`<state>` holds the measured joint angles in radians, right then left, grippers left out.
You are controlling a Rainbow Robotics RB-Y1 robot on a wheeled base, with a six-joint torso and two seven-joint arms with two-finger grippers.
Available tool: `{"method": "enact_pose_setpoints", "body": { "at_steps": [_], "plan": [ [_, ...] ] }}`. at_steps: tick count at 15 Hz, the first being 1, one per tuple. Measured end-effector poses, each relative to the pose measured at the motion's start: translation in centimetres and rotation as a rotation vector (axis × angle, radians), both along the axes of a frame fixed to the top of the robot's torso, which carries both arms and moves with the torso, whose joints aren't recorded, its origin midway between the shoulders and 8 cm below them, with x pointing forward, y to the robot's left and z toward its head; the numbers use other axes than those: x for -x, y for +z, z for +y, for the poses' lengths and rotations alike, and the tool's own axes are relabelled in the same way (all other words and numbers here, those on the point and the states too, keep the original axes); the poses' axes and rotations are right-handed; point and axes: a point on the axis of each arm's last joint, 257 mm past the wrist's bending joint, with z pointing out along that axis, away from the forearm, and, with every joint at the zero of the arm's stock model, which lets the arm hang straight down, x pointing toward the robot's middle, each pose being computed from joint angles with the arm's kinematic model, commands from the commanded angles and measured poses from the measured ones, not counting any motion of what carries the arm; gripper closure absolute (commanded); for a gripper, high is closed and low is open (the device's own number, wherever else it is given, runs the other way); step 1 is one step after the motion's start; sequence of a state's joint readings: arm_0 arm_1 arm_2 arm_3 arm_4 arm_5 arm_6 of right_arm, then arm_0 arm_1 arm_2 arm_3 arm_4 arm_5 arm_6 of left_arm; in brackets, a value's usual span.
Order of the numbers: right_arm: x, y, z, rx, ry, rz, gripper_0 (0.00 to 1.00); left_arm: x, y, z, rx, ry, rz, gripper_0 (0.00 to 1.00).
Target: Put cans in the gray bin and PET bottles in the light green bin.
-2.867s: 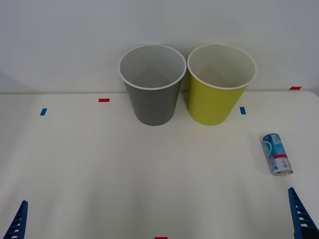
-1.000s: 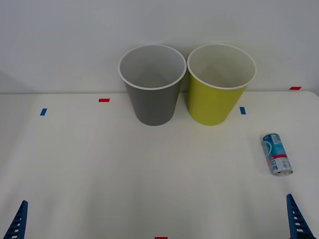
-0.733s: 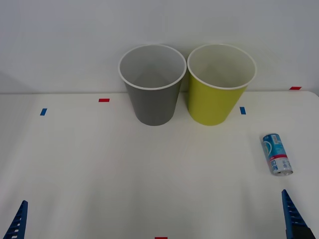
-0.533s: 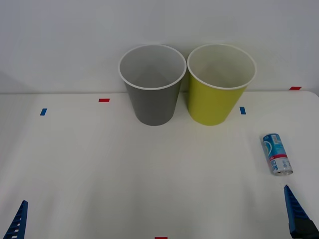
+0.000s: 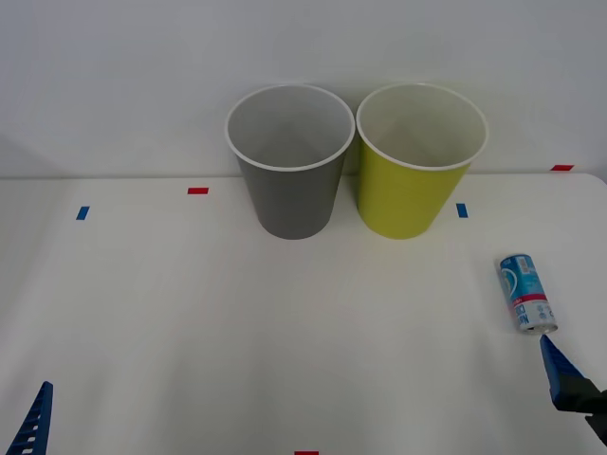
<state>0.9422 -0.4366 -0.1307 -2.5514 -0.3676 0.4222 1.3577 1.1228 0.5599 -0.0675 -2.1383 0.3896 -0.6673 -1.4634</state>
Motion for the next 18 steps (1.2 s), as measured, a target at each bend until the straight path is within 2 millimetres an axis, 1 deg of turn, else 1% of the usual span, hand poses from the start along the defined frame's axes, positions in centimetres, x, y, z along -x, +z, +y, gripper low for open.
{"method": "enact_pose_setpoints", "body": {
  "at_steps": [3,11,13,15,18],
  "plan": [
    [-1.7,0.5,-0.1,-0.009,-0.023,0.053,0.00,0.0,0.0,0.0,0.000,0.000,0.000,0.05],
    [-4.4,-0.5,-0.1,0.067,-0.040,0.267,0.00,0.0,0.0,0.0,0.000,0.000,0.000,0.05],
    [-5.5,-0.6,0.4,0.088,-0.021,0.315,0.00,0.0,0.0,0.0,0.000,0.000,0.000,0.05],
    [-6.6,-1.3,0.8,0.105,0.009,0.360,0.00,0.0,0.0,0.0,0.000,0.000,0.000,0.05],
    [-7.7,-1.8,1.8,0.055,0.067,0.426,0.00,0.0,0.0,0.0,0.000,0.000,0.000,0.05]
  ]
}}
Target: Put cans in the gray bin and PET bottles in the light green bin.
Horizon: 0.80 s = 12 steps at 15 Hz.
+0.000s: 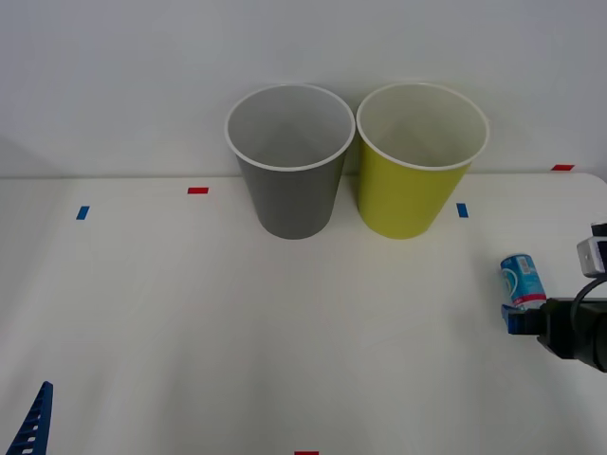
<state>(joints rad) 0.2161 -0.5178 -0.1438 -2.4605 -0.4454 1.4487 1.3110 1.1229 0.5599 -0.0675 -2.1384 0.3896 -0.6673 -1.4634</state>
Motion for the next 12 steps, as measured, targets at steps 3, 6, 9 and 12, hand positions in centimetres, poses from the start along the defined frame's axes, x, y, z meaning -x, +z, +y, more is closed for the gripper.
{"method": "enact_pose_setpoints", "body": {
  "at_steps": [3,6,9,12],
  "plan": [
    [-1.4,-0.4,-0.4,-0.030,0.060,0.063,0.00,0.0,0.0,0.0,0.000,0.000,0.000,0.04],
    [-3.3,-0.4,-1.7,-0.031,0.105,0.106,0.00,0.0,0.0,0.0,0.000,0.000,0.000,0.05],
    [-4.6,-0.4,-3.2,-0.017,0.099,0.138,0.00,0.0,0.0,0.0,0.000,0.000,0.000,0.05],
    [-5.7,-0.5,-5.5,-0.008,0.070,0.171,0.00,0.0,0.0,0.0,0.000,0.000,0.000,0.05]
  ]
}}
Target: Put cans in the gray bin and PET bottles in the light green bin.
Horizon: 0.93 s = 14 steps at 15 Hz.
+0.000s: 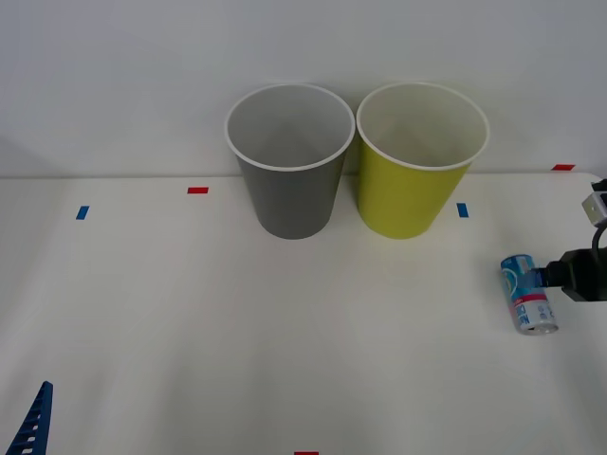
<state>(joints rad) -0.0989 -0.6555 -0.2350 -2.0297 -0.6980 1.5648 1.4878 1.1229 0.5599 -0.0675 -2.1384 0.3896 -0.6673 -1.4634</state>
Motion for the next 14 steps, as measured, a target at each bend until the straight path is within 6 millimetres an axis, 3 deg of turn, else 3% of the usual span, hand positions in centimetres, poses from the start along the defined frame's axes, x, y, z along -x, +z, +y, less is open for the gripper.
{"method": "enact_pose_setpoints", "body": {
  "at_steps": [2,6,10,14],
  "plan": [
    [-0.7,-0.2,-1.2,-0.010,-0.024,0.024,0.00,0.0,0.0,0.0,0.000,0.000,0.000,0.05],
    [-2.4,-1.3,-1.5,-0.051,-0.056,0.074,0.00,0.0,0.0,0.0,0.000,0.000,0.000,0.05],
    [-3.2,-2.0,-3.3,0.010,-0.070,0.139,0.00,0.0,0.0,0.0,0.000,0.000,0.000,0.05],
    [-3.5,-2.8,-2.7,-0.003,-0.077,0.174,0.00,0.0,0.0,0.0,0.000,0.000,0.000,0.05]
  ]
}}
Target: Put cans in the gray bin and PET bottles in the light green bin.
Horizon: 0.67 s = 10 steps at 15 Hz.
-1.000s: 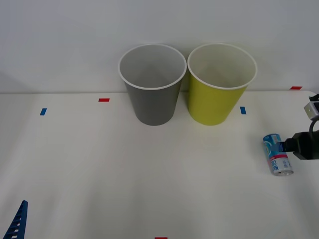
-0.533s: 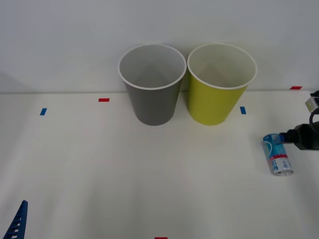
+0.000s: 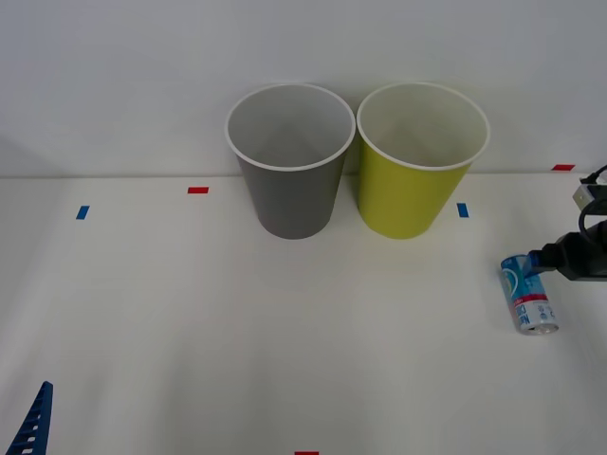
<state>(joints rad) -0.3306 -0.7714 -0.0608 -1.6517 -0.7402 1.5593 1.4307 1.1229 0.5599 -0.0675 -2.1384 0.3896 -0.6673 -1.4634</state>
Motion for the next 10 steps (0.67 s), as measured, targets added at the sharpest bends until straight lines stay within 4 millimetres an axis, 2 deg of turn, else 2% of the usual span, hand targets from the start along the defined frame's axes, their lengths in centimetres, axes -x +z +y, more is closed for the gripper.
{"method": "enact_pose_setpoints", "body": {
  "at_steps": [6,10],
  "plan": [
    [-0.2,-1.1,3.1,-0.021,-0.007,0.037,0.00,0.0,0.0,0.0,0.000,0.000,0.000,0.05],
    [-0.6,-1.5,2.6,-0.027,-0.018,0.059,0.00,0.0,0.0,0.0,0.000,0.000,0.000,0.05]
  ]
}}
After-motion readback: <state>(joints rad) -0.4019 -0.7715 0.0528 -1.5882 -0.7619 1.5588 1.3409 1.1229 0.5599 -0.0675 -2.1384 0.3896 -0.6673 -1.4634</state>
